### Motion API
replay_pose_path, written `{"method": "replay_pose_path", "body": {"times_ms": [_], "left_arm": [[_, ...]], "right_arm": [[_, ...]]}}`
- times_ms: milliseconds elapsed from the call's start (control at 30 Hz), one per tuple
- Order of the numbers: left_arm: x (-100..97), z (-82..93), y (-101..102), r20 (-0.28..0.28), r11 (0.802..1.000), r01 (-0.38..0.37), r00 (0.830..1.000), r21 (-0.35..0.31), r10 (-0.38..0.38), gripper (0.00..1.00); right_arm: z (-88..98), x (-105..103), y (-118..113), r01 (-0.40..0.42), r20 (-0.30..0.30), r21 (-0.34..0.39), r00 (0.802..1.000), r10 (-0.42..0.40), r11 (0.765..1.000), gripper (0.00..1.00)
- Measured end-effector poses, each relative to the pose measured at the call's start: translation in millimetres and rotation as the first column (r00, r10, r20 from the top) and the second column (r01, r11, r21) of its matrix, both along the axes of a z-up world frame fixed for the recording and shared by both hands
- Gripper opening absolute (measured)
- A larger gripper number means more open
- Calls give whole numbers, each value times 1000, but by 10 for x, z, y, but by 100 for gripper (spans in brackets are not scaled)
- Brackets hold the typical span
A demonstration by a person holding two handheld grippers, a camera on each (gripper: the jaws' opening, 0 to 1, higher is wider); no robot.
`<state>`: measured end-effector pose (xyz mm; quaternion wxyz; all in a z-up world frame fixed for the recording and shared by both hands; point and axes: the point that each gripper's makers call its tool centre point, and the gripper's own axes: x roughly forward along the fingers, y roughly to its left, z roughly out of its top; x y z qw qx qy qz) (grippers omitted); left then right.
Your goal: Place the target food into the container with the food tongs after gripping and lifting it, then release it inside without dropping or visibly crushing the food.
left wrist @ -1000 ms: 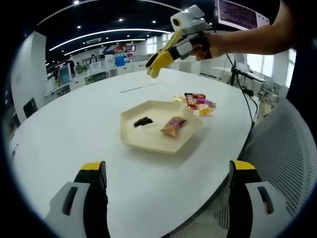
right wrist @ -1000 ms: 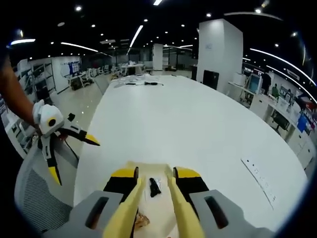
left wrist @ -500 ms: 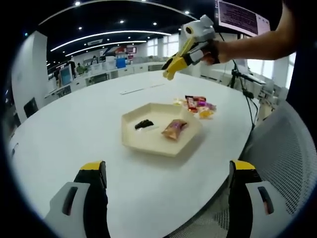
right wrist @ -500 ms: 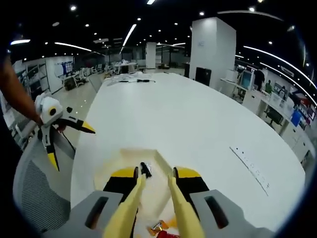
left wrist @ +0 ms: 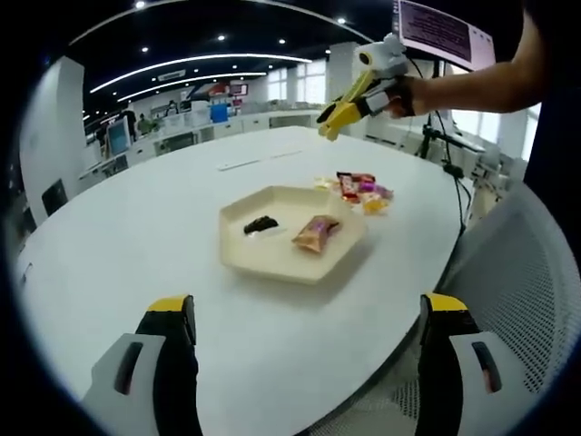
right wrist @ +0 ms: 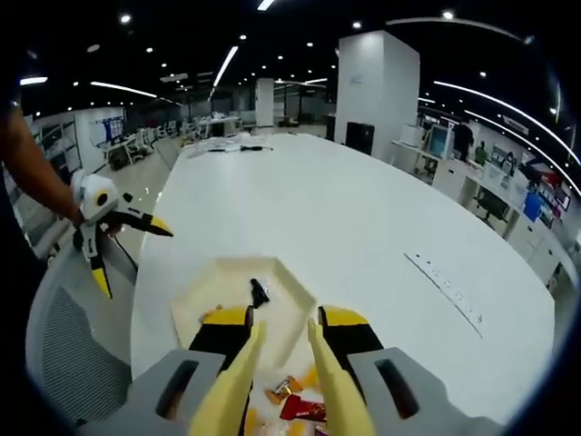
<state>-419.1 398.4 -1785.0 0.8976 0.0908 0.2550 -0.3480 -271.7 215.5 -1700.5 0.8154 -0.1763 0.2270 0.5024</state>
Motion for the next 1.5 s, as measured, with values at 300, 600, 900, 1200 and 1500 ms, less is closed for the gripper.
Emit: {"method": "replay_pose_path", "body": {"times_ms": [300,600,900,1200,1500], "left_arm": [[4,39,-9,3,999,-13,1000,-50,14,99],[5,-8,50,11,999,-26,1000,-22,26,98],[38,42,68,34,999,-40,999,-34,41,99],[-63,74,-196,49,998,66,997,-18,-65,99],[-31,78,-130,30,998,35,999,-52,-34,99]], "right_arm": [[-9,-56,-159,15,18,2,1000,-15,1000,28],[-27,-71,-283,16,21,10,1000,-16,1000,28],[-79,-115,-262,0,4,4,1000,0,1000,28],[-85,-58,-176,83,-6,50,997,-83,995,28],[-241,-48,-313,100,-4,30,995,-100,995,28]]}}
